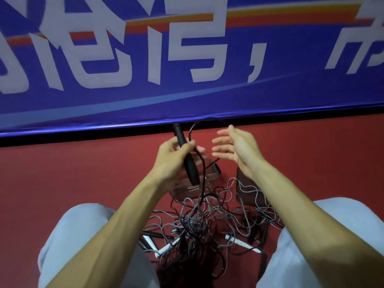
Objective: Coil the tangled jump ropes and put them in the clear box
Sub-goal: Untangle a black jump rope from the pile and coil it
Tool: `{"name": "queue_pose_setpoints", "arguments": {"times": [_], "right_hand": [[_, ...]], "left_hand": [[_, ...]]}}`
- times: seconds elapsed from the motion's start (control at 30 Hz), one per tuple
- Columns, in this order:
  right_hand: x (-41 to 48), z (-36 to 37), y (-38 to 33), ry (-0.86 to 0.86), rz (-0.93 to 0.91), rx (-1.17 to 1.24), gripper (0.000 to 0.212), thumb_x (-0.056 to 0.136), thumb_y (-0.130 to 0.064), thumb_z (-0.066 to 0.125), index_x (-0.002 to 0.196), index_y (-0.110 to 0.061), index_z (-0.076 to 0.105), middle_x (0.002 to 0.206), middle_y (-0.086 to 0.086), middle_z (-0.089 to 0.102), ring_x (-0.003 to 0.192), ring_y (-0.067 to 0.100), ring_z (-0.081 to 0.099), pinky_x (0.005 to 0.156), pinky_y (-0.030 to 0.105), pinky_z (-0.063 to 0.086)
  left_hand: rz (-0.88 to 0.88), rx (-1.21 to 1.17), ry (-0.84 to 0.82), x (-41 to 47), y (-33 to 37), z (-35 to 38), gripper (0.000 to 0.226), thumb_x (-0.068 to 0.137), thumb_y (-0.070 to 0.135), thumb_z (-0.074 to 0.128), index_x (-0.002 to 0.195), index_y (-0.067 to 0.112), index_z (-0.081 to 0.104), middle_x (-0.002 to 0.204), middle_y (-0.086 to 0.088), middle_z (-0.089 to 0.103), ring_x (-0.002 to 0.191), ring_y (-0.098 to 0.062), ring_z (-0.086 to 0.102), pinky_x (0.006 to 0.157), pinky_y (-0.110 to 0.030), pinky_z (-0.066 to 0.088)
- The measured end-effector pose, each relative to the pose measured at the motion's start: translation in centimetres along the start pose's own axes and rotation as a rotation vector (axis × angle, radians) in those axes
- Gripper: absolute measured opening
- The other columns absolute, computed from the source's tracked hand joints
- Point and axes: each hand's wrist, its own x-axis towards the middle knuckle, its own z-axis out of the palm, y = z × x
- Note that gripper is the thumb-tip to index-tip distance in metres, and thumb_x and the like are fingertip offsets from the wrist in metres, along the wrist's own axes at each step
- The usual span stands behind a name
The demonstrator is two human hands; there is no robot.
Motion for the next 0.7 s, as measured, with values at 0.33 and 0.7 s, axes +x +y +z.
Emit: {"name": "queue_pose_setpoints", "arguments": {"times": [0.33,0.7], "right_hand": [[-0.7,1.9,4.5,-0.640,-0.099,-0.849,0.026,0.092,-0.002,0.059,0.112,-0.018,0.064,0.108,-0.011,0.062,0.103,0.003,0.055,0.086,0.010,0.039],[0.0,1.9,4.4,-0.104,-0.259,-0.659,0.023,0.087,-0.001,0.060,0.086,-0.024,0.063,0.070,0.000,0.072,0.072,0.022,0.070,0.068,0.034,0.059]], "left_hand": [[0.080,-0.528,0.084,0.2,3.4,-1.9,0.005,0.098,0.010,0.051,0.097,0.005,0.053,0.081,-0.009,0.073,0.081,-0.028,0.073,0.073,-0.035,0.060],[0.083,-0.317,0.171,0.9,1.9,-2.1,0.020,0.101,0.019,0.051,0.112,0.003,0.054,0.112,-0.015,0.069,0.098,-0.029,0.070,0.081,-0.034,0.059]]}}
